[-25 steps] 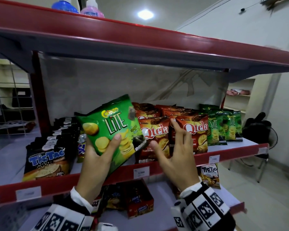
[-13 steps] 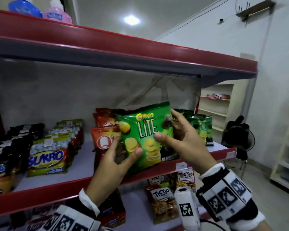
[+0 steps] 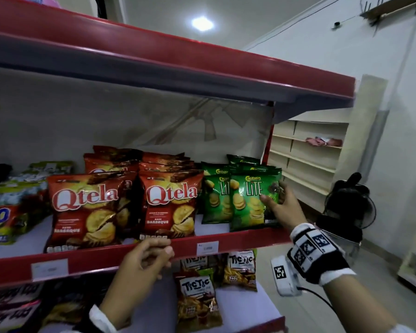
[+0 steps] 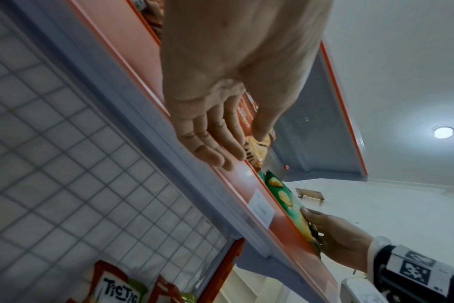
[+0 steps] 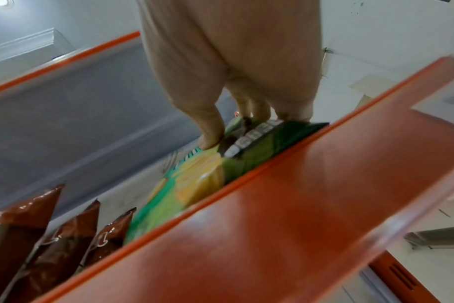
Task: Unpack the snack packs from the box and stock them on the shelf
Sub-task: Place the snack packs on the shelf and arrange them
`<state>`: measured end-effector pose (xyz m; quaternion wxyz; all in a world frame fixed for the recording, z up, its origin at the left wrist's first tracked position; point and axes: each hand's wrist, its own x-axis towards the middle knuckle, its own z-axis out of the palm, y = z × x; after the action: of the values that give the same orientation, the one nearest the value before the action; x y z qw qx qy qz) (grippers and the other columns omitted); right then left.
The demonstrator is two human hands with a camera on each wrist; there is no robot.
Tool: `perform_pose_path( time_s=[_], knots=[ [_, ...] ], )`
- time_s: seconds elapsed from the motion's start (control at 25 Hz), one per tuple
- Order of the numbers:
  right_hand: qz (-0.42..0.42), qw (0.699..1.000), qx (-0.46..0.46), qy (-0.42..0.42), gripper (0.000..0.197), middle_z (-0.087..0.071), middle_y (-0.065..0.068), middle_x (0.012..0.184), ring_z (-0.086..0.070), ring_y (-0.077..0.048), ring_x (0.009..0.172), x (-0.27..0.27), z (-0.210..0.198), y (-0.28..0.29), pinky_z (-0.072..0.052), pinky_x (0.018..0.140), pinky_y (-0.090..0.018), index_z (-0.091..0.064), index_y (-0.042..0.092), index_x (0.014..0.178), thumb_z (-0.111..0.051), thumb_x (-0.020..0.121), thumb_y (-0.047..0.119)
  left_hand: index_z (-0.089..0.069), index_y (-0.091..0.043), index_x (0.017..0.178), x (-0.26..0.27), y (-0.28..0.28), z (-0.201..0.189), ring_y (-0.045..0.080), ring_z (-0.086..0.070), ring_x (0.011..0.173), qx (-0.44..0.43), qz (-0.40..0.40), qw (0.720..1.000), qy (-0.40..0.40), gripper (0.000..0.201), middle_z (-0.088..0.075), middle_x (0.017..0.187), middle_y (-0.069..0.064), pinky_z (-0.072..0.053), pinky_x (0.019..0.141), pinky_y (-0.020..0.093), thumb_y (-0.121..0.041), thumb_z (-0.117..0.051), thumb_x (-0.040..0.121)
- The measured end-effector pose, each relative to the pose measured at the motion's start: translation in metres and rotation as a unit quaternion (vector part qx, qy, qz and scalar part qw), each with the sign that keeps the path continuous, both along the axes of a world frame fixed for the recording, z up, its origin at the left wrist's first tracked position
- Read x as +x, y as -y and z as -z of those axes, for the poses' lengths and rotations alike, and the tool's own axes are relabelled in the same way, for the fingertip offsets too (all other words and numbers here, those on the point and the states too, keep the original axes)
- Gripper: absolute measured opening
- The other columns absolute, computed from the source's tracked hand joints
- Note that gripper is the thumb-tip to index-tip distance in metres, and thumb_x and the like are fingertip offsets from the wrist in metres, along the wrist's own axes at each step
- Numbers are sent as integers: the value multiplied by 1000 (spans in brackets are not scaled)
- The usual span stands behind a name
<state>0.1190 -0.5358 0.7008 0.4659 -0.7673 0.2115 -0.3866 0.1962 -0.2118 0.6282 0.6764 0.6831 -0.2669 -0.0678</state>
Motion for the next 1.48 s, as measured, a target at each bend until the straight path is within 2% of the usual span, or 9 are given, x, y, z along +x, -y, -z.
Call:
perform_pose_path(
  time_s=[0.12, 0.4, 0.6, 0.68, 0.84, 0.92, 1.12, 1.36, 1.48],
  knots=[
    [-8, 1000, -7, -25, 65, -53, -11, 133, -53, -26, 116, 8, 8, 9, -45, 100, -44, -37, 17, 141, -69, 84, 16, -65, -15, 98, 2, -3, 6, 12, -71, 71, 13, -24, 1000, 4, 11, -75, 82, 0, -52, 53, 19, -11, -60, 90],
    [10, 1000, -20, -17, 74, -51, -8, 135, -51, -27, 122, 6, 17, 2, -42, 104, -49, -28, 21, 144, -71, 83, 22, -66, -15, 99, -3, -4, 5, 12, -72, 78, 33, -47, 998, -1, 11, -76, 86, -3, -54, 55, 21, -12, -60, 90],
    [117, 990, -83, 14, 67, -36, -15, 139, -32, -30, 130, -1, 20, -16, -32, 108, -46, -36, 20, 140, -70, 82, 23, -65, -11, 100, -10, -4, -4, 12, -72, 73, 23, -60, 998, -10, 13, -76, 84, 4, -55, 58, 19, -7, -56, 92],
    [137, 978, -130, 85, 57, -39, -13, 134, -32, -29, 127, -4, 21, -34, -33, 103, -40, -43, 17, 135, -67, 83, 18, -65, -8, 101, -12, -4, -7, 9, -71, 70, 23, -58, 998, -11, 13, -75, 86, 8, -55, 58, 19, -5, -55, 93],
    [81, 957, -182, 210, 34, -48, 0, 116, -45, -23, 115, -13, 21, -86, -37, 99, -37, -54, 15, 120, -61, 87, 13, -63, -6, 104, -15, -6, -10, 11, -69, 72, 38, -48, 998, -23, 13, -73, 91, 8, -53, 58, 18, -5, -55, 93],
    [44, 952, -199, 230, 26, -53, 6, 103, -49, -17, 105, -19, 23, -119, -41, 97, -42, -56, 18, 115, -60, 89, 17, -63, -4, 105, -16, -12, -12, 13, -67, 73, 42, -47, 998, -30, 14, -71, 91, 9, -52, 56, 17, -4, -55, 93],
    [-28, 952, -199, 232, 25, -50, 16, 89, -57, -27, 85, -35, 35, -189, -51, 76, -49, -55, 21, 110, -61, 89, 7, -62, -7, 104, -31, -46, -9, 4, -66, 65, 54, -21, 998, -33, 13, -70, 87, 5, -51, 55, 14, -6, -53, 95],
    [-44, 962, -174, 204, 23, -53, 7, 87, -56, -22, 80, -56, 78, -260, -51, 73, -38, -58, 20, 109, -60, 90, 7, -61, -4, 107, -51, -112, 18, 18, -65, 73, 66, -4, 996, -67, 14, -68, 90, 9, -50, 55, 20, -7, -52, 96],
    [-79, 979, -156, 106, 21, -56, 0, 93, -57, -15, 88, -61, 132, -326, -48, 79, -23, -57, 24, 110, -57, 92, 14, -60, -4, 105, -53, -178, 65, 19, -64, 71, 96, 1, 989, -111, 13, -68, 85, 7, -49, 57, 24, -6, -52, 96]
  ],
)
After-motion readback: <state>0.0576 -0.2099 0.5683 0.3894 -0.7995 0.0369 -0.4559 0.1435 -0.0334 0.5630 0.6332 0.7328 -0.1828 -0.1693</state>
